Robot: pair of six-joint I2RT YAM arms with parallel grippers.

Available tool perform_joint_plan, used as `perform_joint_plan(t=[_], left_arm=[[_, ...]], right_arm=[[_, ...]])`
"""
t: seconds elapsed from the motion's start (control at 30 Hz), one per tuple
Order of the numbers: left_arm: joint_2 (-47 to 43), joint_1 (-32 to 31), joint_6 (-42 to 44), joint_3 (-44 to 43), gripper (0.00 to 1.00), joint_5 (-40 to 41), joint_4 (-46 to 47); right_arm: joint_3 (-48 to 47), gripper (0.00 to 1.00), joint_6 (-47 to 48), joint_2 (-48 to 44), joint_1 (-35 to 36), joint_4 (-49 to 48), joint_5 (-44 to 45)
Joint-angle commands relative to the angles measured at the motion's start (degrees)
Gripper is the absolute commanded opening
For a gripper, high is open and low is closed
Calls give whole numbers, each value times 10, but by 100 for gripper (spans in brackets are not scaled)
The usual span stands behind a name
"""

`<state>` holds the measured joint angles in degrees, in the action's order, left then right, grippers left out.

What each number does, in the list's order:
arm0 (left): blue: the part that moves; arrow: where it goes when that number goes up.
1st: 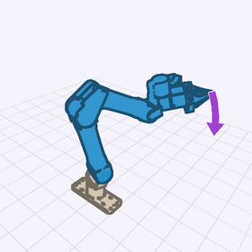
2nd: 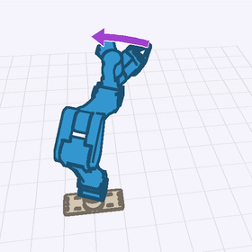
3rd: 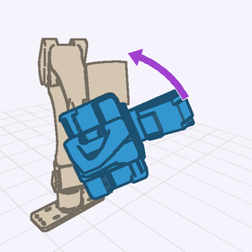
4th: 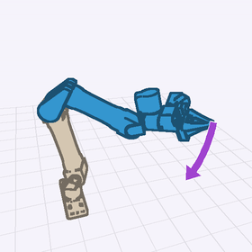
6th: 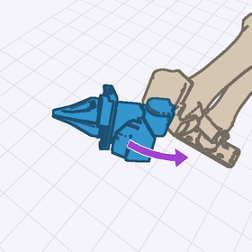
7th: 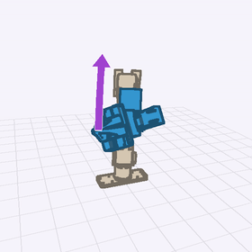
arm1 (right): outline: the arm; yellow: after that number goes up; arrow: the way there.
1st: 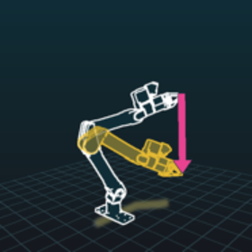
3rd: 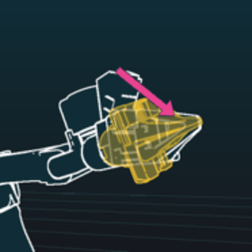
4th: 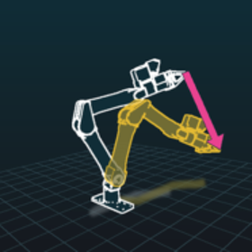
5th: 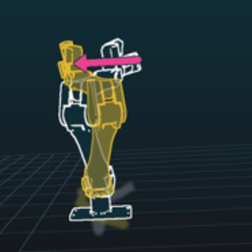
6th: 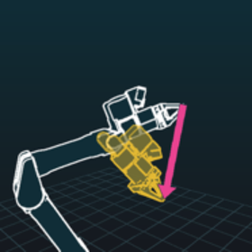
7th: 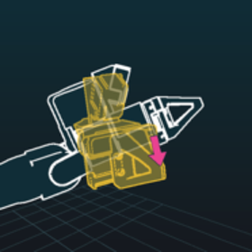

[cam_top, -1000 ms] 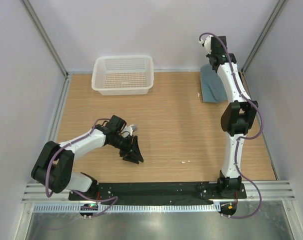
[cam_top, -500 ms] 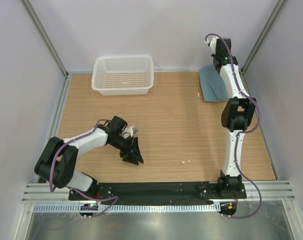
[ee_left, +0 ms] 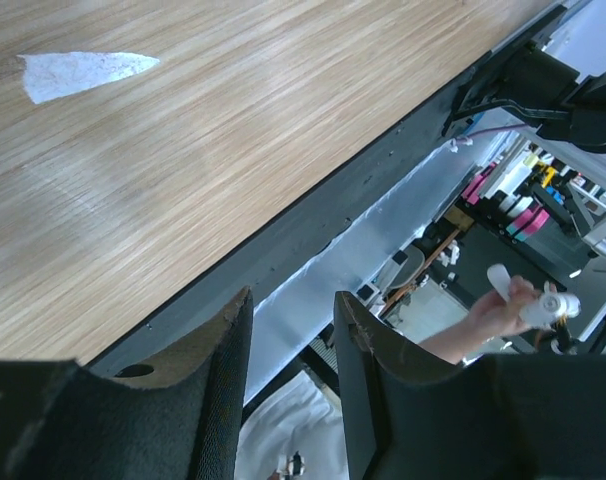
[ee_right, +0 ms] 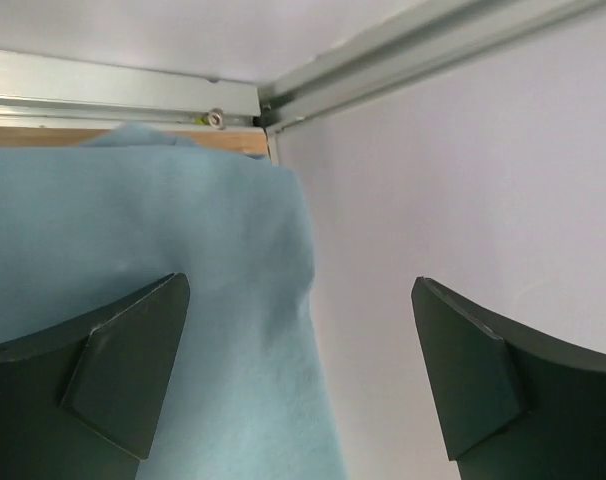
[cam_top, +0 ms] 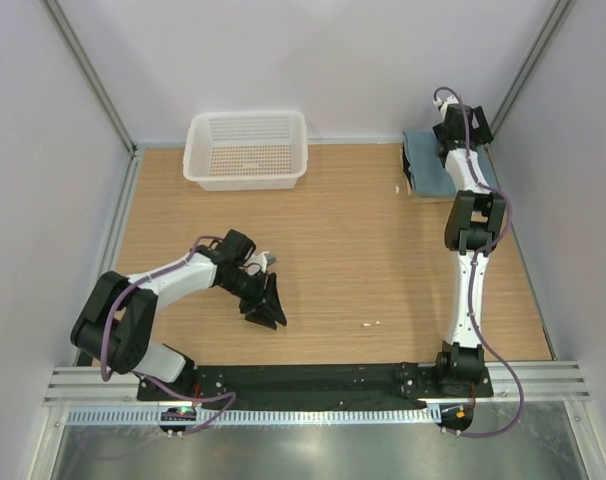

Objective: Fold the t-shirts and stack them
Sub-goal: Neatly place the folded tshirt to the corner

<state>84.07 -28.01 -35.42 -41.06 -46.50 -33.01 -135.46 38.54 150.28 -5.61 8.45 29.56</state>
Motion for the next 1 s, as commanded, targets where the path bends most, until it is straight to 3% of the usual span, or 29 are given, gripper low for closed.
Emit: perform_joint_plan(t=[0.0,0.13,0.3,0.33,0.4,0.43,0.47,0.5,0.57,0.63,0.8,0.97], left_arm=[[-15,2,9,-32,40,25,-38],[-40,0,-39,-35,40,54,-10],[-102,-2,-120,-22,45,104,36],[-121,-3,-133,-18,47,107,62],[-134,-3,-158,-16,48,111,81],[-140,-2,-160,-17,50,115,83],[-142,-2,-160,-19,51,117,83],[-144,-2,-160,-20,52,120,84],[-154,-3,-173,-14,54,134,87],[-171,-4,-203,11,56,135,119],[-275,-4,-314,107,58,153,224],[-347,-4,-375,173,63,169,327]], right_arm=[[-62,100,-47,-52,15,-72,36],[-19,100,-123,-145,51,-8,64],[46,100,-447,-313,112,233,-30],[131,100,-480,-352,124,243,-101],[245,100,-578,-461,160,232,-162],[361,100,-641,-495,180,214,-232],[421,100,-674,-527,180,204,-258],[540,100,-709,-598,196,190,-286],[661,100,-801,-665,210,136,-366],[811,100,-853,-757,231,126,-390],[1061,100,-951,-943,265,122,-436],[1181,100,-961,-1099,264,99,-478]])
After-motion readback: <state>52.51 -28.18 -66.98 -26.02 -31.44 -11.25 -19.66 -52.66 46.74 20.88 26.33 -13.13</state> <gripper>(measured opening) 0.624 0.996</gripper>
